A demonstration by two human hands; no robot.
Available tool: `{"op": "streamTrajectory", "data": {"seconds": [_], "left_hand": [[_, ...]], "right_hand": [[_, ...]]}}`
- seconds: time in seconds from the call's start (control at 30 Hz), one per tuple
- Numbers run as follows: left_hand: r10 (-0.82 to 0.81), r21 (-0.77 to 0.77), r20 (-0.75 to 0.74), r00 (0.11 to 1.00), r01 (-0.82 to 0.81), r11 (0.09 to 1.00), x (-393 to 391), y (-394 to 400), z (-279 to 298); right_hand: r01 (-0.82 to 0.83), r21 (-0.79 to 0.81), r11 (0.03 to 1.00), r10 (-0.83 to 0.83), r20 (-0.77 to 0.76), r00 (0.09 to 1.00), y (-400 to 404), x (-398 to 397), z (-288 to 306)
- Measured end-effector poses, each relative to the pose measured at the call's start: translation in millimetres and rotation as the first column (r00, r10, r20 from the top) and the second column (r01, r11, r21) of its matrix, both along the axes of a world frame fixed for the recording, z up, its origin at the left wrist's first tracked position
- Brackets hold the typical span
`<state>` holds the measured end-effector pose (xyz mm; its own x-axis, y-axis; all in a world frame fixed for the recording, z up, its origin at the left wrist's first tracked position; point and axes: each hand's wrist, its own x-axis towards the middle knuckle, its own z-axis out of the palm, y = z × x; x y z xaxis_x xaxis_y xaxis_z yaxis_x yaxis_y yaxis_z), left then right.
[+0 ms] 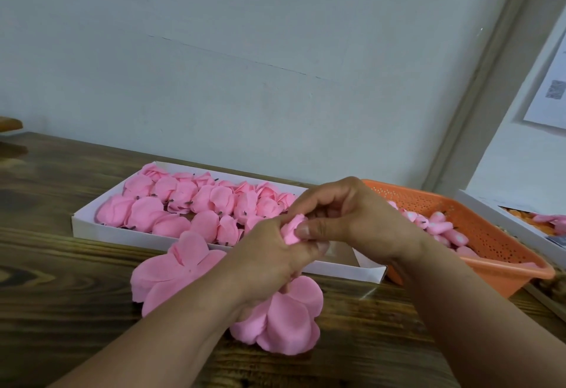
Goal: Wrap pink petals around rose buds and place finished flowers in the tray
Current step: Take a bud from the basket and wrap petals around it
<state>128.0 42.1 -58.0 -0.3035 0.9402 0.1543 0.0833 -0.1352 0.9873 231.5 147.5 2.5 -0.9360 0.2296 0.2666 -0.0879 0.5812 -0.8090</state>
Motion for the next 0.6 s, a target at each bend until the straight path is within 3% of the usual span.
{"op": "streamTrajectory", "data": {"seconds": [0.1, 0.17, 0.27, 0.33, 0.4, 0.6], "left_hand": [[0.019, -0.044, 0.052, 0.998, -0.017, 0.999, -4.7, -0.3, 0.8], [0.156, -0.052, -0.028, 0.987, -0.158, 0.986, -11.4, -1.4, 7.2], [0.535, 0.059, -0.064, 0.843, -0.532, 0.845, -32.6, -1.3, 13.1], [0.692, 0.127, -0.037, 0.721, -0.683, 0.719, -47.6, 1.4, 10.7], [0.73, 0.156, -0.043, 0.682, -0.717, 0.679, -53.8, 6.2, 6.6], [0.727, 0.175, -0.053, 0.684, -0.711, 0.682, -51.5, 10.0, 0.4]], "right_hand": [[0.02, -0.044, 0.999, -0.021, -0.022, 1.0, 3.9, -8.1, -6.5], [0.115, -0.049, 0.992, -0.117, -0.041, 0.992, 17.7, -15.5, -4.3], [0.377, 0.0, 0.926, -0.376, -0.072, 0.924, 55.0, -24.3, 2.5], [0.473, 0.071, 0.878, -0.474, -0.006, 0.881, 73.2, -31.9, -1.0], [0.516, 0.08, 0.853, -0.522, 0.092, 0.848, 85.4, -40.4, -12.6], [0.497, 0.059, 0.866, -0.482, 0.368, 0.795, 96.4, -61.5, -41.7]]}}
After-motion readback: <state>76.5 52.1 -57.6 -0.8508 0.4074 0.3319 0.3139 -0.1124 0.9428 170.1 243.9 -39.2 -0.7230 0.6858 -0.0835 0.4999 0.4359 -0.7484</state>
